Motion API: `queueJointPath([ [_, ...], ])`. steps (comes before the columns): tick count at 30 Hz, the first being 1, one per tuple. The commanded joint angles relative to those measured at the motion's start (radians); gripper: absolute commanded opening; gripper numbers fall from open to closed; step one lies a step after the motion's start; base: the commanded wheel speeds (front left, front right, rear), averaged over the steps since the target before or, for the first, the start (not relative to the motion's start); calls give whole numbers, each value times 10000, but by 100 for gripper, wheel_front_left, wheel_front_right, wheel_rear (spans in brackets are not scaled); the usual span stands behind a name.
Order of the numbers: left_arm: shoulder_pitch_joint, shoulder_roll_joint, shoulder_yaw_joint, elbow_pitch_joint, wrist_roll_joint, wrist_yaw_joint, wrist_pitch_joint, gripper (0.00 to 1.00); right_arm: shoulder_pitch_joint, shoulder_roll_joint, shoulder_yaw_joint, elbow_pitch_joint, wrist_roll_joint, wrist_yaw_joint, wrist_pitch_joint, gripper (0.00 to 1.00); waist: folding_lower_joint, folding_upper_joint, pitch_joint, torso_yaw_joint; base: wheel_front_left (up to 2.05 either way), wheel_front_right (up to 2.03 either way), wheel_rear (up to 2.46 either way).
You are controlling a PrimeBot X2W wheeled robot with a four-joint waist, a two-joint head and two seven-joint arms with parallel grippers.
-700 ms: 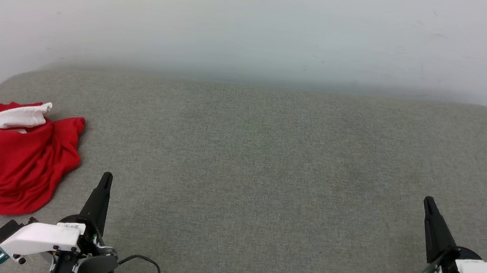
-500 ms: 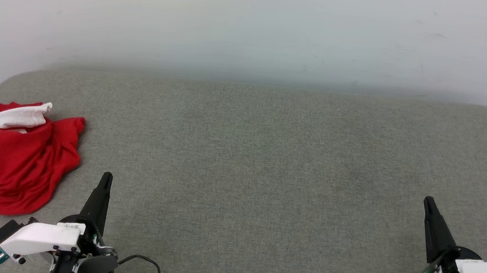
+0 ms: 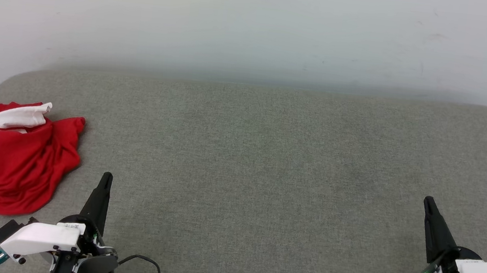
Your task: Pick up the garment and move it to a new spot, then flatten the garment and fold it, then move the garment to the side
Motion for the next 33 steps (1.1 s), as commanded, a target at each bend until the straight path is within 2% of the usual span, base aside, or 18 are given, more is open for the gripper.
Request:
queueJointPath([
  [1, -60, -10, 17, -5, 5, -16, 16, 0, -126, 32, 4, 4, 35, -3, -2, 0, 0, 0, 0, 0, 0, 0, 0],
  [24, -61, -10, 15, -5, 5, -16, 16, 0, -126, 32, 5, 4, 35, -3, -2, 0, 0, 0, 0, 0, 0, 0, 0],
  [25, 0, 0, -6, 0, 0, 0, -2, 100, 0, 0, 0, 0, 0, 0, 0, 100, 0, 0, 0, 0, 0, 0, 0],
  [33, 105, -13, -408, -97, 26, 2, -294, 100, 250, 2, 141, -224, -118, -2, -275, 100, 0, 0, 2, 6, 0, 0, 0],
])
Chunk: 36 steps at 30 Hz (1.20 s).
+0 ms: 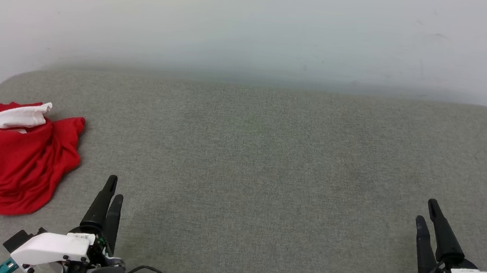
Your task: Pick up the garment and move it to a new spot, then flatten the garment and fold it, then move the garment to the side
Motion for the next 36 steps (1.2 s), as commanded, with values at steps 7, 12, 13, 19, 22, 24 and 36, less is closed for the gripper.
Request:
queueJointPath([
  [7, -183, 20, -475, -587, -36, -2, -397, 100, 83, -12, 266, -676, -227, 0, -403, 100, 0, -1, -9, 21, 0, 0, 0],
  [12, -145, 21, -706, -1010, 16, -2, -627, 100, 162, -33, 405, -978, -396, 0, -635, 100, 0, -1, -20, 36, 0, 0, 0],
  [13, -134, 21, -750, -1101, 61, -2, -671, 100, 165, -40, 437, -1054, -443, 0, -681, 100, 0, -1, -22, 40, 0, 0, 0],
  [19, -43, 23, -829, -1634, 616, -2, -928, 100, 236, -72, 392, -1406, -1134, 0, -934, 100, 0, -1, -38, 61, 0, 0, 0],
  [22, -16, 24, -880, -1803, 1244, -2, -1051, 100, 257, -70, 362, -1562, -1797, 0, -1054, 100, 0, -1, -46, 69, 0, 0, 0],
  [24, 4, 24, -926, -1876, 1770, -2, -1128, 100, 270, -74, 375, -1662, -2342, 0, -1131, 100, 0, -1, -47, 75, 0, 0, 0],
  [36, 59, 28, -1076, -2088, 4811, -3, -1568, 100, 398, -192, 635, -1965, -6088, 0, -1573, 100, 0, -1, -57, 95, 0, 0, 0],
])
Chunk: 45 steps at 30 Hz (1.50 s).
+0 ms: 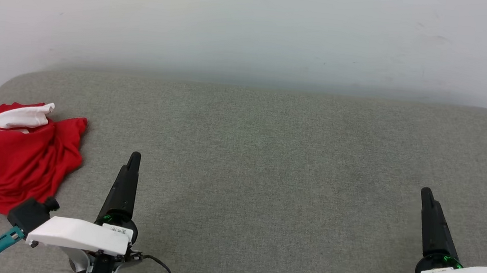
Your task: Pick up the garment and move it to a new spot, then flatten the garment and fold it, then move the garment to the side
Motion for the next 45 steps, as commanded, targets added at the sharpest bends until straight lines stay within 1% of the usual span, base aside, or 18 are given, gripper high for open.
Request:
queueJointPath([
  [1, -47, 22, -61, -198, 380, -3, -101, 100, -49, -121, 50, -151, -564, 0, -106, 100, 0, 0, -4, 1, 0, 0, 0],
  [10, -19, 54, -328, -53, 2634, -2, -390, 100, 41, -241, 219, -184, -2982, 0, -152, 100, 0, 0, -18, -2, 0, 0, 0],
  [11, -19, 54, -328, -53, 2634, -2, -390, 100, 41, -241, 219, -184, -2982, 0, -152, 100, 0, 0, -18, -2, 0, 0, 0],
  [12, -16, 73, -367, -35, 2953, -2, -459, 100, 66, -228, 252, -198, -3377, 0, -94, 100, 0, 0, -19, -2, 0, 0, 0],
  [17, 10, 273, -492, 86, 3864, -2, -606, 100, 137, -225, 317, -302, -4274, 0, -29, 100, 0, 0, -22, 2, 0, 0, 0],
  [26, -33, 423, -604, 385, 5261, -2, -827, 100, 234, -177, 301, -510, -5433, 0, 37, 100, 0, 0, -45, 37, 0, 0, 0],
  [30, -57, 431, -564, 508, 6043, 28, -937, 100, 289, -142, 253, -622, -6034, 0, 76, 100, 0, 0, -58, 48, 0, 0, 0],
  [31, -58, 397, -531, 562, 6552, 120, -1010, 100, 314, -108, 198, -683, -6397, 0, 82, 100, 0, 0, -64, 59, 0, 0, 0],
  [32, -58, 391, -530, 571, 6715, 146, -1045, 100, 322, -101, 170, -695, -6518, 0, 86, 100, 0, 0, -67, 61, 0, 0, 0],
  [45, -16, 339, -405, 679, 8085, 214, -1347, 100, 499, 36, -163, -893, -7968, 0, 86, 100, 0, 0, -90, 88, 0, 0, 0],
])
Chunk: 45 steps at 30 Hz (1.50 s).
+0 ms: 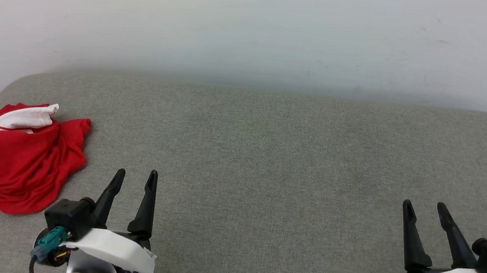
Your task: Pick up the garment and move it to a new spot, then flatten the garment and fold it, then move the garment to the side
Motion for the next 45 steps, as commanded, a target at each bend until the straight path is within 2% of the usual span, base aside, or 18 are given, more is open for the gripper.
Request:
queueJointPath([
  [1, -51, -7, -10, -29, 204, 23, -85, 100, 48, 31, -39, -135, -223, 0, -37, 100, 0, -1, 1, 3, 0, 0, 0],
  [14, -13, -95, 79, 125, 1176, 1, -366, 100, 197, 88, -163, -260, -1172, -1, -149, 100, 0, -1, 4, 27, 0, 0, 0],
  [27, -92, -166, 150, 289, 1780, -122, -609, 100, 301, 94, -168, -335, -1546, -1, -446, 100, -1, -1, -9, 217, 0, 0, 0],
  [34, -160, -191, 275, 454, 2192, -156, -724, 100, 334, 94, -34, -464, -1906, -1, -593, 100, -1, -1, -40, 898, 0, 0, 0],
  [45, -107, -199, 684, 605, 2379, -170, -773, 100, 292, 93, 285, -406, -1930, -1, -567, 100, -1, -1, -101, 2637, 0, 0, 0],
])
